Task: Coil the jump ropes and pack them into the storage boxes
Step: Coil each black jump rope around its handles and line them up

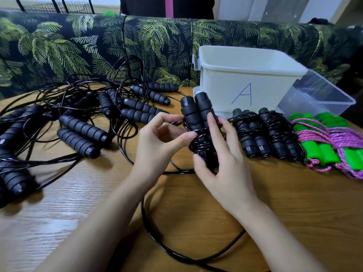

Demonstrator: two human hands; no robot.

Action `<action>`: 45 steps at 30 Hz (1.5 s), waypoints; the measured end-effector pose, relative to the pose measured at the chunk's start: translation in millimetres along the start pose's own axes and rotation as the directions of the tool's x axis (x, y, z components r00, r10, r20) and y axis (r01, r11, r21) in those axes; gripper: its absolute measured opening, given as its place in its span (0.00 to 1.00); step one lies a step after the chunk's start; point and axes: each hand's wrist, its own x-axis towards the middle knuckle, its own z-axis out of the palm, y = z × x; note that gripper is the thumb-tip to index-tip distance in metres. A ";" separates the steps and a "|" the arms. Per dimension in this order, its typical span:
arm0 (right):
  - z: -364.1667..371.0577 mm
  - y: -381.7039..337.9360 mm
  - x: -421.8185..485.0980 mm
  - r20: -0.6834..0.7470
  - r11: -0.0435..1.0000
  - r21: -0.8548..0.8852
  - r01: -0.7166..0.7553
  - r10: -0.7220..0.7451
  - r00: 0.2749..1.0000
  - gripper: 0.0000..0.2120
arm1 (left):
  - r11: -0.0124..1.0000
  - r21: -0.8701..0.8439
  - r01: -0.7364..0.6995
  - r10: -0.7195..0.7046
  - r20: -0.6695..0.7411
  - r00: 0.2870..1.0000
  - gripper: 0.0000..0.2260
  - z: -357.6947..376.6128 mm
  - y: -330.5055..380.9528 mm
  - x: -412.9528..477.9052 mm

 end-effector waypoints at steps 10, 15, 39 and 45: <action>0.2 0.3 -1.1 -0.043 0.962 -0.259 -0.082 0.073 0.996 0.46 | 0.973 0.169 -0.154 0.128 0.158 0.979 0.20 0.0 -4.9 -1.0; -2.3 4.4 2.1 -0.059 0.995 -0.016 -0.095 0.094 0.994 0.43 | 0.946 0.234 -0.223 0.168 0.236 0.957 0.20 -4.6 -3.7 2.7; -4.5 -5.9 1.7 0.070 0.946 0.324 -0.002 -0.022 0.997 0.36 | 0.945 -0.039 0.325 -0.299 0.300 0.906 0.20 -9.1 -2.4 4.6; -4.2 -5.1 0.2 0.070 0.972 0.234 0.014 -0.031 0.997 0.42 | 0.957 -0.060 0.285 -0.265 0.232 0.936 0.19 -3.2 2.2 2.3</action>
